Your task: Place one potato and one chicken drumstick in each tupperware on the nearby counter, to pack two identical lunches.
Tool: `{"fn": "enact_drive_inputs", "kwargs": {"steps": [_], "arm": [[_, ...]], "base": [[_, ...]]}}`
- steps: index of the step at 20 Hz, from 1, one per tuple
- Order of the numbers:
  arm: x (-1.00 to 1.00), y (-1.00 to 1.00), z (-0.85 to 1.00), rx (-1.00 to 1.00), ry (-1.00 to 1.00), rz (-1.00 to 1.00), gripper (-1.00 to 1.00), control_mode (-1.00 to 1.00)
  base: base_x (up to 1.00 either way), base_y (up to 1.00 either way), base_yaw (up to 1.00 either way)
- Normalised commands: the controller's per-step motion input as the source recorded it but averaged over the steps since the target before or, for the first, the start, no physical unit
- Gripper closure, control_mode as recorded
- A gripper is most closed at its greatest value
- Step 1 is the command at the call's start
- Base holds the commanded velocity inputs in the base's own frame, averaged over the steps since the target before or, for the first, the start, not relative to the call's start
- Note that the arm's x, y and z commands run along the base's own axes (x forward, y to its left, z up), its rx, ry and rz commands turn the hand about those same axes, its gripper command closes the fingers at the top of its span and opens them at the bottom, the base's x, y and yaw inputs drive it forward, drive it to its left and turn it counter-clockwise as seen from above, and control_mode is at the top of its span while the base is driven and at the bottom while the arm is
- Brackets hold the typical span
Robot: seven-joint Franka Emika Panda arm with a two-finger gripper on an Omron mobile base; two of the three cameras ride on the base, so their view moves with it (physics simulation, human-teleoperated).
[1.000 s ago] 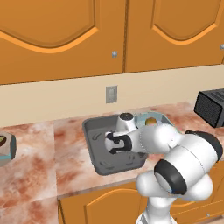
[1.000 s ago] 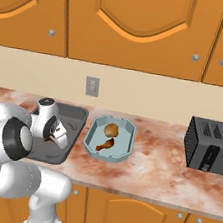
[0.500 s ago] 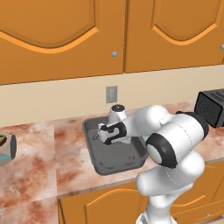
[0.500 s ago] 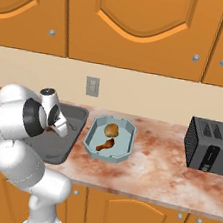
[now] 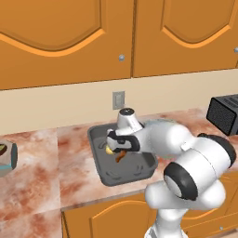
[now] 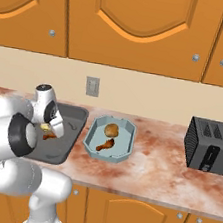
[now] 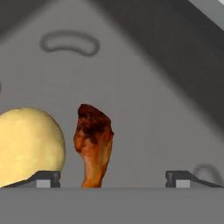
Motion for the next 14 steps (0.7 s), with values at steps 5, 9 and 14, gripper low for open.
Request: {"fn": "enact_drive_inputs", "kwargs": {"steps": [5,9,14], "arm": [[-0.89,-0.52,0.58,0.0,0.0,-0.13,-1.0,-1.0],[-1.0,-0.53,0.69,0.0,0.0,-0.08,-1.0,-1.0],[-0.97,-0.39,0.65,0.0,-0.08,-0.02,-1.0,-1.0]], "base": [[0.0,0.0,0.0],[0.0,0.0,0.0],[0.0,0.0,0.0]]}}
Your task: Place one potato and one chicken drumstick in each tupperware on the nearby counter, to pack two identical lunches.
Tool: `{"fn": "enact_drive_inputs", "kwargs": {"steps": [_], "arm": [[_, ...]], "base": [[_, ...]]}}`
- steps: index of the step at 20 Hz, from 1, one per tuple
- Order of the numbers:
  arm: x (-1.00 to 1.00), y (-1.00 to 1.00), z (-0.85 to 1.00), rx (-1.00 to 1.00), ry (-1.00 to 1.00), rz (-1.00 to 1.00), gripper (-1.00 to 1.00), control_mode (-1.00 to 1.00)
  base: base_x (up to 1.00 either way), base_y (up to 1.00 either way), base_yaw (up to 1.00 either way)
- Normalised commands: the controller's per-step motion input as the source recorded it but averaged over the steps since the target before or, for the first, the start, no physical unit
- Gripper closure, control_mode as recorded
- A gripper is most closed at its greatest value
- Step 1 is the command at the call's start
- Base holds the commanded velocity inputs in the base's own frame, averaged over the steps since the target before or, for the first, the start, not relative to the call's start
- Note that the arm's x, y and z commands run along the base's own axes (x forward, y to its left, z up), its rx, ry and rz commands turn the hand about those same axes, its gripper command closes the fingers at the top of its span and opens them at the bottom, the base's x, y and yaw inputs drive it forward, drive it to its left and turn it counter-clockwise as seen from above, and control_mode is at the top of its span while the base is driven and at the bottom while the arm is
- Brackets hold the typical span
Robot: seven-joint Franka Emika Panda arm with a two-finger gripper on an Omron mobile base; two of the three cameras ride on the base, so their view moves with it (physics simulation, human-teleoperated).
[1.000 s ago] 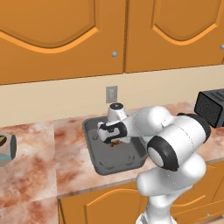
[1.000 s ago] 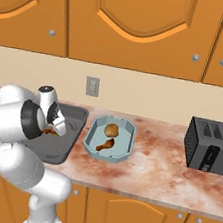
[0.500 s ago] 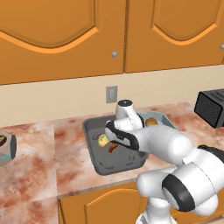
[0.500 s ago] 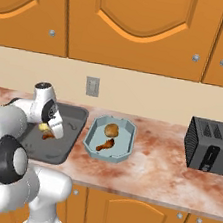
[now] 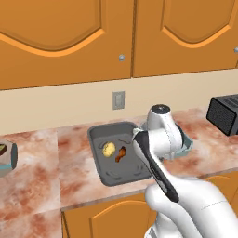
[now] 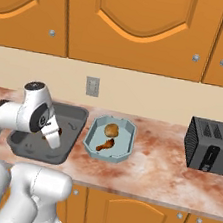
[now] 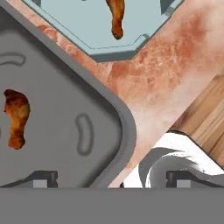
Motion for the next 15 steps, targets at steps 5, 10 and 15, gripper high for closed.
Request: {"fn": "enact_drive_inputs", "kwargs": {"steps": [5,10,15], "arm": [[-0.85,-0.37,0.92,0.0,-0.12,0.0,-1.0,-1.0],[-0.7,-0.3,1.0,0.0,-0.1,0.0,-1.0,-1.0],[-0.65,-0.16,0.86,0.0,-0.1,0.0,-1.0,-1.0]], "base": [[0.0,0.0,0.0],[0.0,0.0,0.0],[0.0,0.0,0.0]]}}
